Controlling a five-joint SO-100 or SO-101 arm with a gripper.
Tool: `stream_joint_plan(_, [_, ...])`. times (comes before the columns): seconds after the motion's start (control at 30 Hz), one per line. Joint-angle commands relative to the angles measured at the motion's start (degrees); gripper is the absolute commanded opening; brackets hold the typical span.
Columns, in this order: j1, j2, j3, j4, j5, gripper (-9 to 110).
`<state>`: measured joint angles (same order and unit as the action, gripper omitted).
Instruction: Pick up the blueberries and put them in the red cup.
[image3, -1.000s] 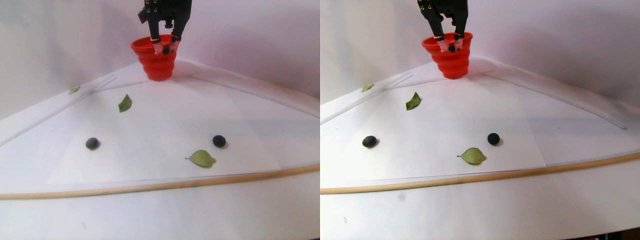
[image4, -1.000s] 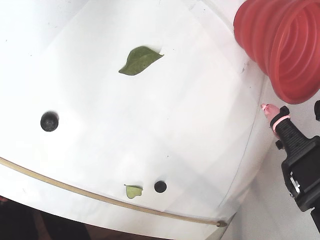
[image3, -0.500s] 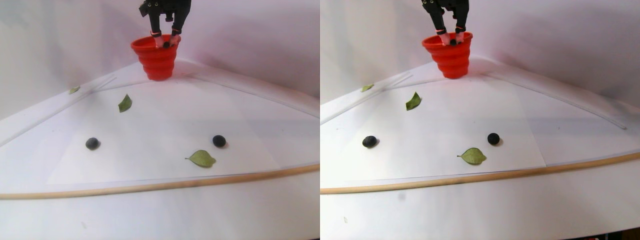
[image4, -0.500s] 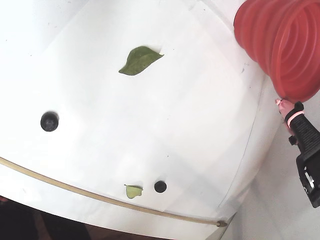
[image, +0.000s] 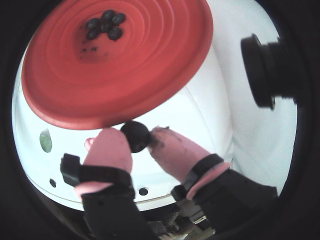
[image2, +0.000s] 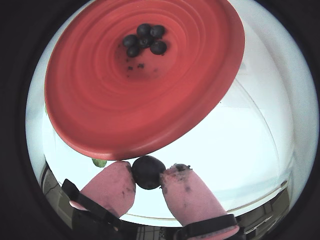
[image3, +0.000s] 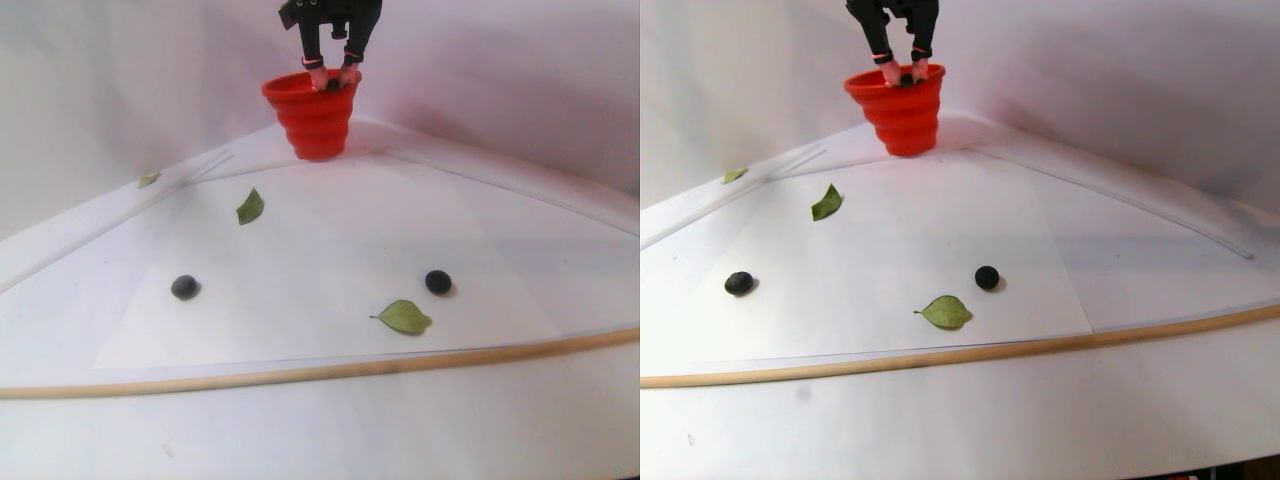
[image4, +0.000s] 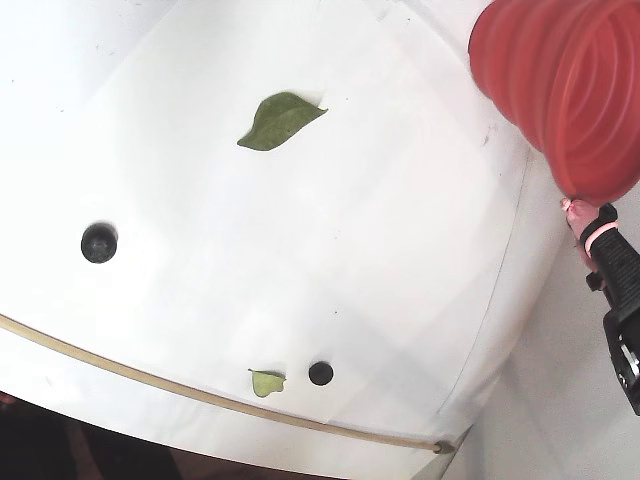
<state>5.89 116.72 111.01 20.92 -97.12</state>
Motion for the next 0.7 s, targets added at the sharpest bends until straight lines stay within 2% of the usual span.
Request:
stream_joint_plan(0.0, [0.3, 8.1, -5.4, 0.4, -0.4, 10])
stream_joint_plan(0.47, [0.8, 11.3, -4.8, 2.3, -0.6, 10])
stream_joint_plan(0.67, [0.5, 9.4, -3.5, -3.3, -0.1, 10])
